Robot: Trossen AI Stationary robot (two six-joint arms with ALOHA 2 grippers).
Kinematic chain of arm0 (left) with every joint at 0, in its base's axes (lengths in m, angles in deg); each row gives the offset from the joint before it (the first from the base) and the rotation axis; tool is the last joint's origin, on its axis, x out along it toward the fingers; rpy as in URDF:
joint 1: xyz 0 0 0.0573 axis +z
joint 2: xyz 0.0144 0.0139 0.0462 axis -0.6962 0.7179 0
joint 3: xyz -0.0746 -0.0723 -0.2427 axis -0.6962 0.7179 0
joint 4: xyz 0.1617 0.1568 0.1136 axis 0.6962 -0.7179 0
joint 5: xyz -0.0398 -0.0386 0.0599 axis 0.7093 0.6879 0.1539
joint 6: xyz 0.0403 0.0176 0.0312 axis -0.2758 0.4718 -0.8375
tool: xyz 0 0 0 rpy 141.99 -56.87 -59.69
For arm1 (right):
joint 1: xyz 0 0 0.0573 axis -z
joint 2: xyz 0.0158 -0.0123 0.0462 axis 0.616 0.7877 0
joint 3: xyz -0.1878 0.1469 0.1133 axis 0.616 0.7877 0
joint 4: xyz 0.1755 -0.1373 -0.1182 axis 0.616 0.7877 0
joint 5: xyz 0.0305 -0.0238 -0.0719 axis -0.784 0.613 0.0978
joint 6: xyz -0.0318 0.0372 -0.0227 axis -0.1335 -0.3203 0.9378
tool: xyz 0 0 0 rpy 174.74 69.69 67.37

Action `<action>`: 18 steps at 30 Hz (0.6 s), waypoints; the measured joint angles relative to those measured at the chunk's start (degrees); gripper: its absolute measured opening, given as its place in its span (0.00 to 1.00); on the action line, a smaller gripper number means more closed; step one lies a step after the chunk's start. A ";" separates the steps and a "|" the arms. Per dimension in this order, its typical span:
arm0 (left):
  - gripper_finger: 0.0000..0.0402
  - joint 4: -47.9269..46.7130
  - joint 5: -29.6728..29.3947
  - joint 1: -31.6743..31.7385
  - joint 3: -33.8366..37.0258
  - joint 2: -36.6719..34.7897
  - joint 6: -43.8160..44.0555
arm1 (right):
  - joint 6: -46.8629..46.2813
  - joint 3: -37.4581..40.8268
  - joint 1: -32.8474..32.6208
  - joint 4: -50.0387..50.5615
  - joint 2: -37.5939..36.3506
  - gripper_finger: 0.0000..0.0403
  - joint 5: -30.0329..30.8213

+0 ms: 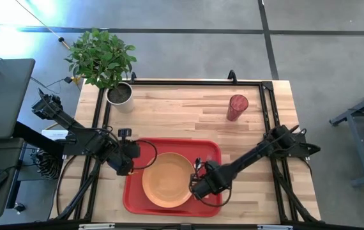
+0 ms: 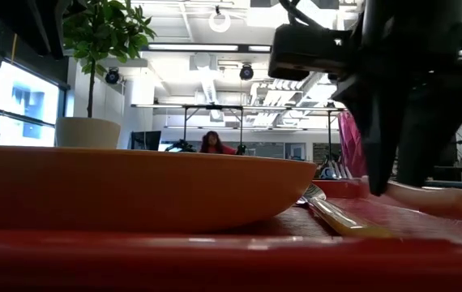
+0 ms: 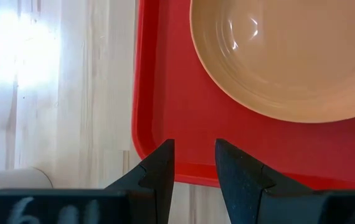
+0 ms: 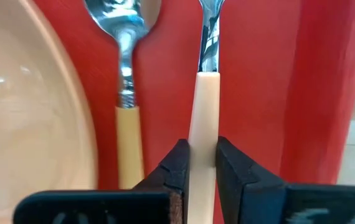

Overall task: Pick and place plate/cup/fork/spoon on tray
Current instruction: Put the light orange fork to the right of the yellow spoon

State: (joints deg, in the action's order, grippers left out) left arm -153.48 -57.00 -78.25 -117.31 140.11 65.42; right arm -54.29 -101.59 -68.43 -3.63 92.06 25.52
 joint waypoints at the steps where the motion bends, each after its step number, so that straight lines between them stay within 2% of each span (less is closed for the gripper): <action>1: 0.26 -0.04 0.00 0.00 0.00 0.00 0.00 | 0.00 0.00 0.11 0.00 -0.02 0.08 0.01; 8: 0.26 -0.08 -0.04 0.00 0.00 0.00 -0.39 | 1.99 0.00 0.32 0.01 0.28 0.08 -3.10; 18: 0.26 -0.06 -1.18 0.00 0.00 0.00 -0.46 | 1.53 0.02 0.32 -1.28 0.35 0.08 -3.53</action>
State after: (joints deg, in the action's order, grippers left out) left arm -153.54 -58.18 -78.25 -117.31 140.11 64.96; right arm -52.76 -101.57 -68.11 -4.92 92.41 21.99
